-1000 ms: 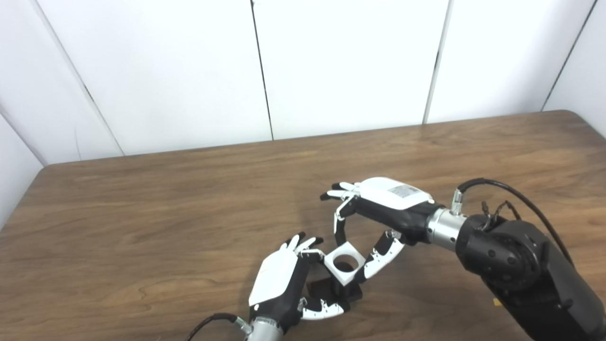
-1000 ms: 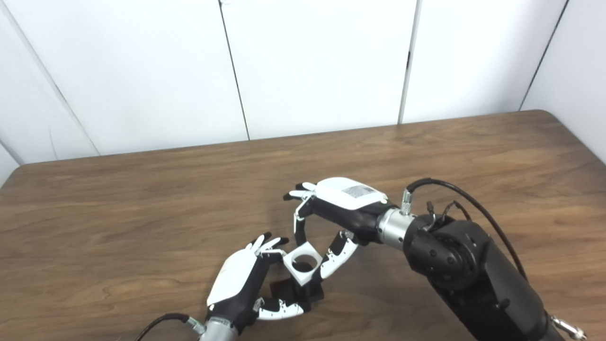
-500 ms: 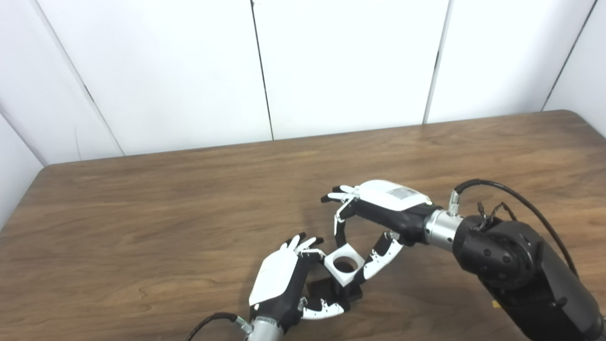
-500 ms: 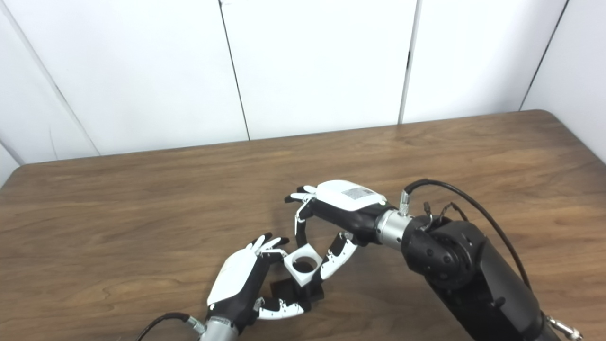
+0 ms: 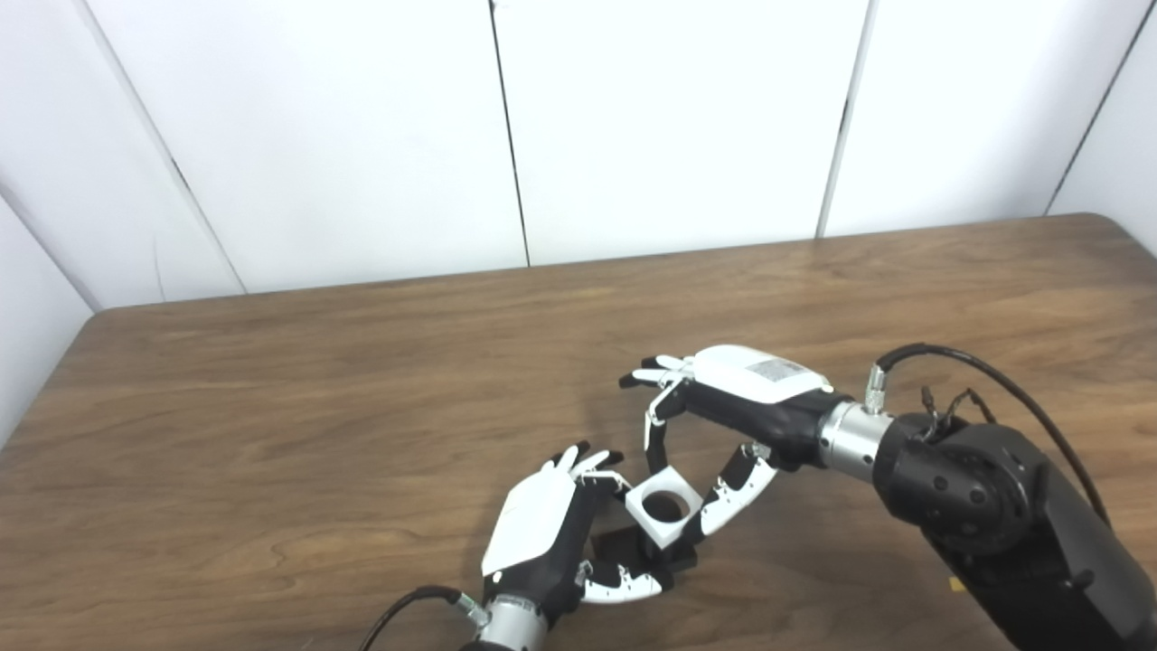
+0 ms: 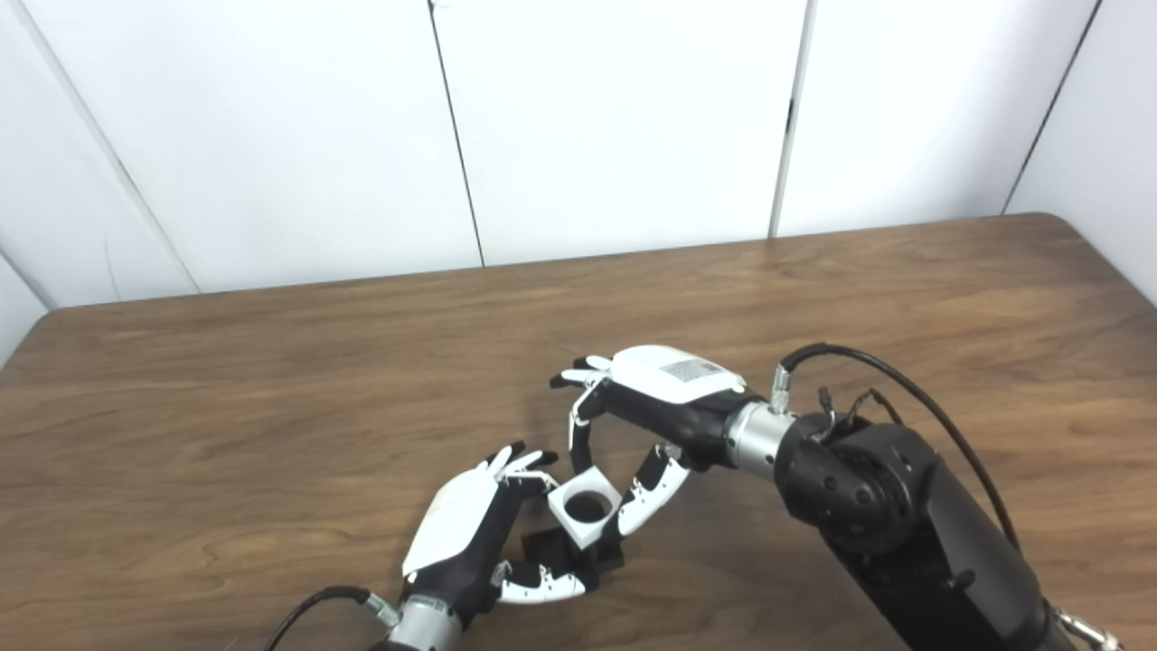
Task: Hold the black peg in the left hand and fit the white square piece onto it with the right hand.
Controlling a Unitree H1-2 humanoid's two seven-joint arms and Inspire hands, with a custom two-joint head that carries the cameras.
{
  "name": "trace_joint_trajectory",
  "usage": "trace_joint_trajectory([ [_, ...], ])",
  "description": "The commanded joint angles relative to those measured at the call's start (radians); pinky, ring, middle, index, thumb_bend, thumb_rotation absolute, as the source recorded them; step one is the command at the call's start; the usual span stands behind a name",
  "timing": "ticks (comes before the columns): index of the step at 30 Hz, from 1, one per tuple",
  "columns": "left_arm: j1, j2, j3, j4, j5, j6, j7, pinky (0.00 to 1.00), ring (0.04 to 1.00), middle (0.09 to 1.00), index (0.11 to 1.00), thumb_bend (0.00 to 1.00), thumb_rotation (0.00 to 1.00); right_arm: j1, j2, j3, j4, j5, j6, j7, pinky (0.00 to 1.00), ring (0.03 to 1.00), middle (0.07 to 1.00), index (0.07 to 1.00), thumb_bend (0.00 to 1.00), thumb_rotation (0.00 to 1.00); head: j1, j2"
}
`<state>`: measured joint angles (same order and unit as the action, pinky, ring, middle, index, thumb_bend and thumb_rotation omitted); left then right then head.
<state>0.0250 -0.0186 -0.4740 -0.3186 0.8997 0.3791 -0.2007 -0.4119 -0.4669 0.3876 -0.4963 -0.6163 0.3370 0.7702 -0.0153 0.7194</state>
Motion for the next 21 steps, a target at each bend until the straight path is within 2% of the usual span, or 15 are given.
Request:
trace_joint_trajectory([
  [1,-0.020,0.001,0.010,-0.005,0.020,0.003,0.009,1.00,0.990,0.897,0.489,0.52,0.08,-0.051,-0.005,-0.010,-0.026,0.003,-0.018,0.004,1.00,1.000,0.950,0.492,0.52,0.16,0.000,0.001],
  [21,-0.021,-0.005,-0.001,0.002,0.033,0.007,0.011,1.00,0.989,0.896,0.489,0.52,0.08,-0.040,-0.002,-0.009,-0.054,-0.007,-0.020,0.026,1.00,1.000,0.951,0.493,0.52,0.16,0.028,0.000],
])
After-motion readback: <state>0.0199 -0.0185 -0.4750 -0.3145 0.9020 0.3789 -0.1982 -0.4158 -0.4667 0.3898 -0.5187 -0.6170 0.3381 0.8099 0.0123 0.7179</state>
